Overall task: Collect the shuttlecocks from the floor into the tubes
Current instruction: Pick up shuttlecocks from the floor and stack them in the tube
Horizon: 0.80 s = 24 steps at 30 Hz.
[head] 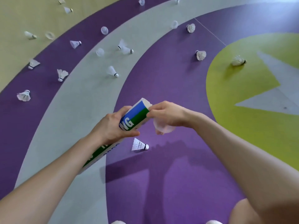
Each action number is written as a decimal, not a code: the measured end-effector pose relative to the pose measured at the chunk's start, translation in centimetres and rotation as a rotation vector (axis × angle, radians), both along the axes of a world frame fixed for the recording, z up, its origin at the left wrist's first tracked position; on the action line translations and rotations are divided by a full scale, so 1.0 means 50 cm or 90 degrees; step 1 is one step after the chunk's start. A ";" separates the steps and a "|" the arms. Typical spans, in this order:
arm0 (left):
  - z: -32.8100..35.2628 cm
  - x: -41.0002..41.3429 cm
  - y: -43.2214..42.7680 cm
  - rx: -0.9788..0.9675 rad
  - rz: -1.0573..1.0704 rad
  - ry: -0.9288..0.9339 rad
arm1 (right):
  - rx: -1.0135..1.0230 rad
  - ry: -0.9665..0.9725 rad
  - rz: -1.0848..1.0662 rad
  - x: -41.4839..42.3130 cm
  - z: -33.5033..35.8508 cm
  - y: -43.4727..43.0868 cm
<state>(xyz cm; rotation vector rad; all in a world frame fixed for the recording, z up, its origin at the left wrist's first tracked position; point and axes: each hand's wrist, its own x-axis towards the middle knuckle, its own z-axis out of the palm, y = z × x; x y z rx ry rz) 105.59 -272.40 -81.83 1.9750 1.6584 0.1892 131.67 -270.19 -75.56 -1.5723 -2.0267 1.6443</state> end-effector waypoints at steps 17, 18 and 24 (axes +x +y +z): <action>0.173 -0.059 -0.085 0.052 0.179 -0.081 | 0.086 0.060 -0.195 0.003 0.163 -0.022; 0.209 -0.064 -0.099 0.040 0.193 -0.081 | 0.098 0.031 -0.220 0.007 0.182 -0.023; 0.496 -0.112 -0.165 0.004 0.244 -0.031 | 0.029 -0.186 -0.090 0.003 0.362 -0.066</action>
